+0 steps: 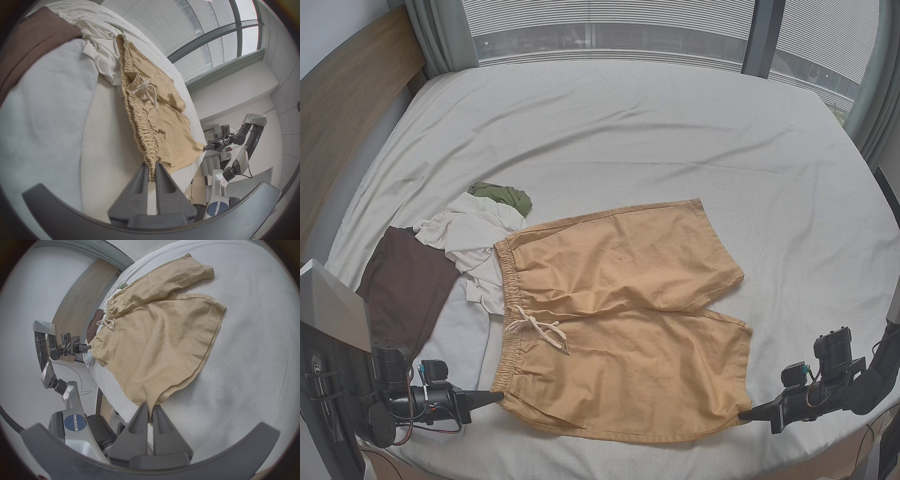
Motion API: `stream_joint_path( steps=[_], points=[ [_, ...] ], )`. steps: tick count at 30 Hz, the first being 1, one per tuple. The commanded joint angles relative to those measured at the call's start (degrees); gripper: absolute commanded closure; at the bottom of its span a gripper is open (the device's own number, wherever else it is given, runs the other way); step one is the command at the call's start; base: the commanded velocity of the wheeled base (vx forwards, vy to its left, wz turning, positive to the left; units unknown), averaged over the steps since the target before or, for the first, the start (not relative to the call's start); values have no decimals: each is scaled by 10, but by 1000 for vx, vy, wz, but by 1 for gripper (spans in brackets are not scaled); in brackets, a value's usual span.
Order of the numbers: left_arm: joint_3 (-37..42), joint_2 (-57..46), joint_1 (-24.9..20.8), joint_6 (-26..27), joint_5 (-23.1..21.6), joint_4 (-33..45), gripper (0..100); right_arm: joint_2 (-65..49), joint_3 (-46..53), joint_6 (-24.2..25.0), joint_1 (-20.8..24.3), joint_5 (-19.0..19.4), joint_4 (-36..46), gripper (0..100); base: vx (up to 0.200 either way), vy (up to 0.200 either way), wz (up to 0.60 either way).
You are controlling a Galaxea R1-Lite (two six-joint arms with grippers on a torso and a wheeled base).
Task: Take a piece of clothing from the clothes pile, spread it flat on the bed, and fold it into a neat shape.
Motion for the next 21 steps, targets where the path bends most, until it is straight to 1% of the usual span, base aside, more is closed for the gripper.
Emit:
stream_joint_path(
  steps=[1, 3, 8, 10, 13, 17, 18, 19, 21],
  points=[
    [14, 8, 1, 9, 1, 0, 100, 4, 16, -10, 0, 0, 1, 100, 0, 0, 0],
    [18, 13, 1, 20, 0, 2, 100, 6, 19, -18, 0, 0, 2, 100, 0, 0, 0],
    [17, 27, 19, 56, 1, 15, 100, 12, 17, -21, -2, 0, 1, 100, 0, 0, 0],
    [16, 29, 23, 58, 0, 11, 100, 12, 10, -19, -3, 1, -5, 100, 0, 0, 0],
    [0, 25, 18, 53, -4, -3, 100, 7, -14, -13, -2, 5, -7, 100, 0, 0, 0],
    [-16, 20, 10, 45, -4, -4, 100, -4, -21, -6, -2, 16, -8, 100, 0, 0, 0],
    [-27, 16, 1, 35, -4, -5, 100, -17, -26, -1, 0, 22, -8, 100, 0, 0, 0],
    [-28, 16, 1, 35, -4, -5, 100, -18, -27, -1, 0, 22, -7, 100, 0, 0, 0],
    [-42, -3, -6, 15, -4, -5, 100, -39, -38, 14, 3, 24, -7, 100, 0, 0, 0]
  ],
)
